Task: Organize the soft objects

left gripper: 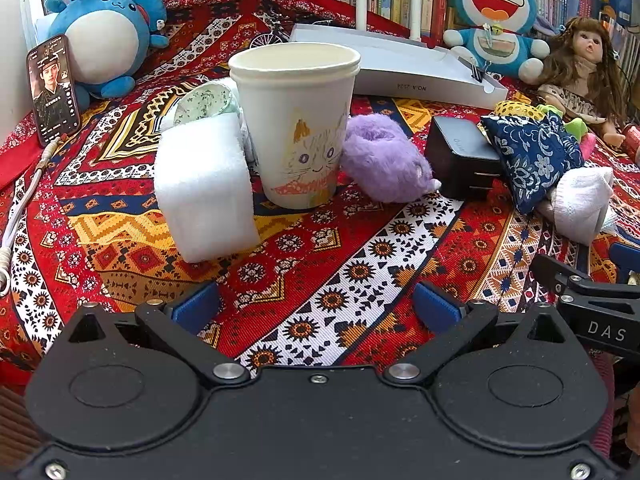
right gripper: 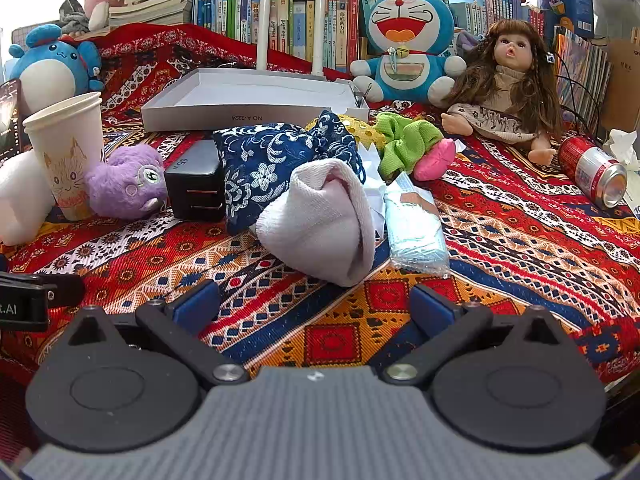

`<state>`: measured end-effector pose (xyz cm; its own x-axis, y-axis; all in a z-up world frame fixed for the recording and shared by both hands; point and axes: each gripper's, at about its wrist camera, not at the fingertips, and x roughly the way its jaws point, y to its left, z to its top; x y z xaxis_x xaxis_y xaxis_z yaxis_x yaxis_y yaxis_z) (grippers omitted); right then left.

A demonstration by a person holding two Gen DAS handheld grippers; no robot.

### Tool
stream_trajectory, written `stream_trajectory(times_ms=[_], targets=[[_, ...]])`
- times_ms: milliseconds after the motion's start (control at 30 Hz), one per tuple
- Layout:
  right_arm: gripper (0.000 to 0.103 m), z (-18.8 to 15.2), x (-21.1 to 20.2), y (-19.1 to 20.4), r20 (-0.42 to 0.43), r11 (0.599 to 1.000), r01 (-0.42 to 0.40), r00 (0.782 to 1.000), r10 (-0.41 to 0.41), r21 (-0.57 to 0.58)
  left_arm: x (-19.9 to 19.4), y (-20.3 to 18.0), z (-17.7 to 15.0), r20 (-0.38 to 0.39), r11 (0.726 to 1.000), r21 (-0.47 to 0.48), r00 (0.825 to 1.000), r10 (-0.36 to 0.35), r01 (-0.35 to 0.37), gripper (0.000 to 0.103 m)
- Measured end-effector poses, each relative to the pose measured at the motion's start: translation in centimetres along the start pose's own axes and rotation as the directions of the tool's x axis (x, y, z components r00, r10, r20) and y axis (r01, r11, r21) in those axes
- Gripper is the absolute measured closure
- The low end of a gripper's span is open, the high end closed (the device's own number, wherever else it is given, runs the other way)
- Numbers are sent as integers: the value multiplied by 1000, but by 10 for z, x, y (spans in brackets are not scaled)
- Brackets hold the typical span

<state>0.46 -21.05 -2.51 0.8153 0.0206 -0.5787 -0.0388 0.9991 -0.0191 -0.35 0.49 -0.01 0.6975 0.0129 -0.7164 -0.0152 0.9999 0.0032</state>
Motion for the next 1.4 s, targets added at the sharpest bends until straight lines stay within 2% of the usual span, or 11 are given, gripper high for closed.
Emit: stream_trajectory(times_ms=[1400], targets=[[0,-1,0,0,4,1000,1,1000,-1,0,1,-3,2,6,1000,-1,1000,6,-6,0]])
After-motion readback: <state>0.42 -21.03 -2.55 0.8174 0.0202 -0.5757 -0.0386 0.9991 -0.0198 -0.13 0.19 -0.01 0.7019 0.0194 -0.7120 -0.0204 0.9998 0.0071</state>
